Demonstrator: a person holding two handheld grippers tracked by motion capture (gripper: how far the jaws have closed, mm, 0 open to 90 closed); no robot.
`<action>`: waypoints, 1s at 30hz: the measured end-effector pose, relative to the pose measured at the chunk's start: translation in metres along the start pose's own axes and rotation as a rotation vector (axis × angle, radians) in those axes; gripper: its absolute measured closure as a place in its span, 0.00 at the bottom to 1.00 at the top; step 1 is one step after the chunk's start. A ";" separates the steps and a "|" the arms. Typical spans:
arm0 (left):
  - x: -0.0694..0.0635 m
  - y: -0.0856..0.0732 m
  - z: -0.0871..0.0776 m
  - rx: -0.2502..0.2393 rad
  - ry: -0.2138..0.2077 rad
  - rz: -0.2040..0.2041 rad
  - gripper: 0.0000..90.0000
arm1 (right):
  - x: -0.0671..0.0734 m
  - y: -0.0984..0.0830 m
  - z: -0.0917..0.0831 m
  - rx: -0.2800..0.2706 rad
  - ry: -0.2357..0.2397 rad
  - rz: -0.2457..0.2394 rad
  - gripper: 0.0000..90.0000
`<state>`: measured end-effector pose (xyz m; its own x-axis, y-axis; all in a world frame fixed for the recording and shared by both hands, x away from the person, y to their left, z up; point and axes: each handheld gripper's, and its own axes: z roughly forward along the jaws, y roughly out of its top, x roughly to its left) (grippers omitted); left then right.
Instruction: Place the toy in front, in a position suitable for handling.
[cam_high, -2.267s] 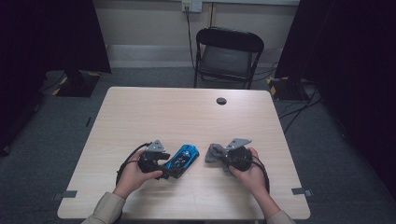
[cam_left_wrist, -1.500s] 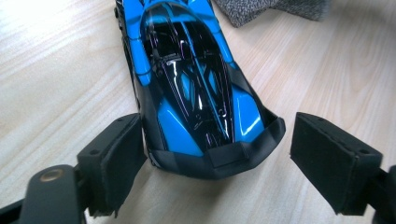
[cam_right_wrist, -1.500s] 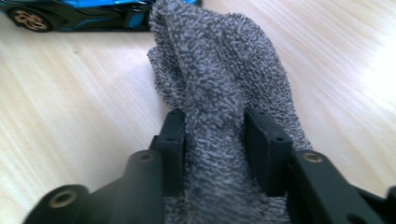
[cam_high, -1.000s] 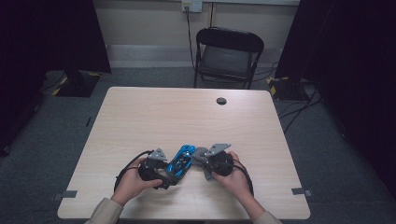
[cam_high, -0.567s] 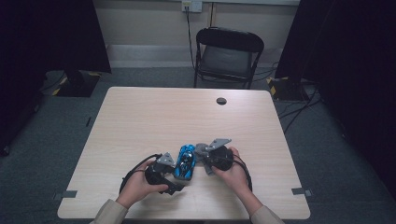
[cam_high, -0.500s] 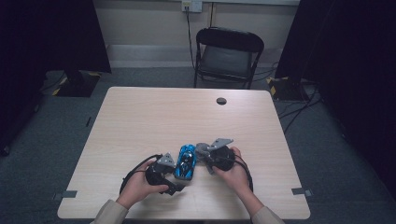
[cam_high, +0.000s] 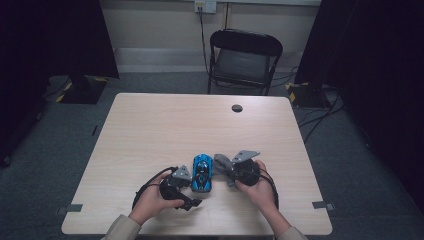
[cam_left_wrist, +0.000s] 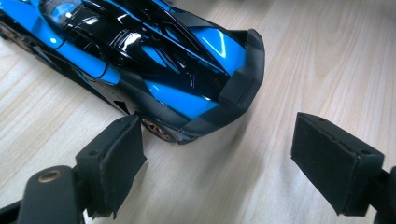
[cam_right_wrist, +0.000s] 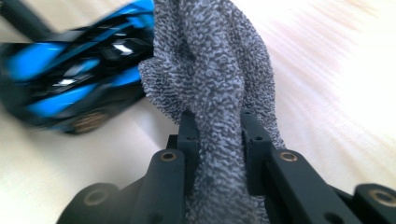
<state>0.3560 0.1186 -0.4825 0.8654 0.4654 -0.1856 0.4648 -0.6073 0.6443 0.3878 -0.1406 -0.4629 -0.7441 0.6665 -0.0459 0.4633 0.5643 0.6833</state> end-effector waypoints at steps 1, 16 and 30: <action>0.000 0.000 0.000 0.000 0.000 0.000 0.18 | 0.000 0.000 0.000 0.000 0.000 0.000 0.83; -0.005 0.018 0.021 -0.012 -0.038 0.013 0.19 | -0.008 0.005 0.020 0.014 0.004 0.007 0.84; -0.007 0.028 0.034 -0.046 -0.071 0.059 0.25 | -0.031 -0.005 0.006 -0.008 -0.013 0.048 0.85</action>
<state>0.3692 0.0759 -0.4884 0.9028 0.3818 -0.1978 0.4052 -0.6013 0.6887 0.4116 -0.1615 -0.4695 -0.7148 0.6989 -0.0223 0.4942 0.5275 0.6910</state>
